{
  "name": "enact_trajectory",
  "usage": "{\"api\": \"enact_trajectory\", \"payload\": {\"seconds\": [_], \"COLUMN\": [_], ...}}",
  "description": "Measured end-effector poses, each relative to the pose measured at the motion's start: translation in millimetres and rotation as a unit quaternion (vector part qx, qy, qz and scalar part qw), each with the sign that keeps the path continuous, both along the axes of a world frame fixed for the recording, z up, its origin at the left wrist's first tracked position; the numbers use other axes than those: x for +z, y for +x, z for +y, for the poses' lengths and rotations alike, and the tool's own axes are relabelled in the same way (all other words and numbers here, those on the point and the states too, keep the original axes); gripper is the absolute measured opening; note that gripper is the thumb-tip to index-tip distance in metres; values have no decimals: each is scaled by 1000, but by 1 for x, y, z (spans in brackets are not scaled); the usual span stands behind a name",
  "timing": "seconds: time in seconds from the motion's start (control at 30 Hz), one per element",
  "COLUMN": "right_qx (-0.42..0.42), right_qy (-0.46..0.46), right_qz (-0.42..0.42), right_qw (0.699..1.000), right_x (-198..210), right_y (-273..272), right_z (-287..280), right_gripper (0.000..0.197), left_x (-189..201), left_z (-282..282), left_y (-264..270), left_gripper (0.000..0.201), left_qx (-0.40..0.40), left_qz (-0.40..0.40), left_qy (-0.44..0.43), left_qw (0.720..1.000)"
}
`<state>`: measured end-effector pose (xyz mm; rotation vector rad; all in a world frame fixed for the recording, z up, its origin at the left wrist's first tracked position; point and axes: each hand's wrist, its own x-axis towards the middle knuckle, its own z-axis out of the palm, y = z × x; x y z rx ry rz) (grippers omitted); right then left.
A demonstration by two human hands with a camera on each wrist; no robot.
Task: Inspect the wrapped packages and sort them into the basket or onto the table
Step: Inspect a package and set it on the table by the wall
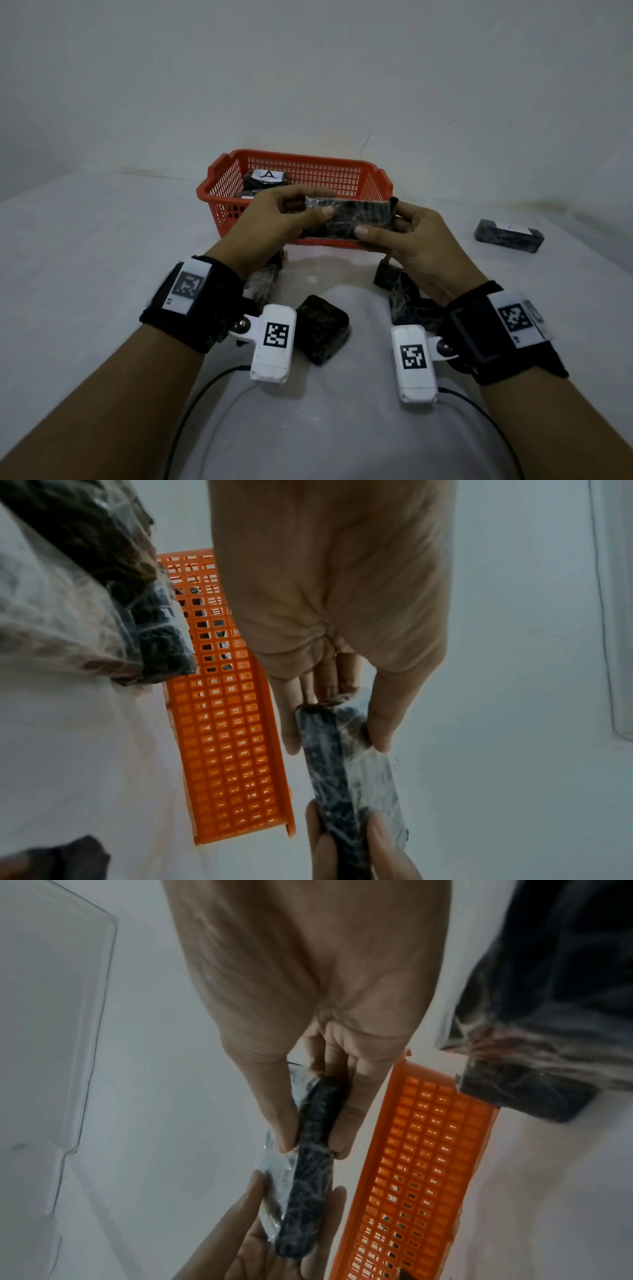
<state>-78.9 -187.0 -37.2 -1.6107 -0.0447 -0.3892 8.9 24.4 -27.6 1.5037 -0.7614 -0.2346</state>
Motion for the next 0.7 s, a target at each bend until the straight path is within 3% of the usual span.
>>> {"api": "enact_trajectory", "payload": {"seconds": [0.17, 0.37, 0.57, 0.7], "right_qx": [-31, 17, 76, 111], "right_qy": [-12, 92, 77, 105], "right_qz": [-21, -39, 60, 37], "right_qw": [999, 995, 992, 988], "right_x": [3, 15, 10, 10], "right_y": [-2, -7, -9, -10], "right_z": [-2, 7, 13, 14], "right_gripper": [48, 41, 47, 52], "left_x": [3, 0, -2, 0], "left_z": [2, 3, -6, -4], "left_y": [2, 6, -1, -2], "left_gripper": [37, 49, 40, 47], "left_qx": [8, 40, 32, -6], "left_qz": [-30, -82, -64, -78], "left_qy": [46, 93, 25, 49], "left_qw": [998, 991, 997, 996]}}
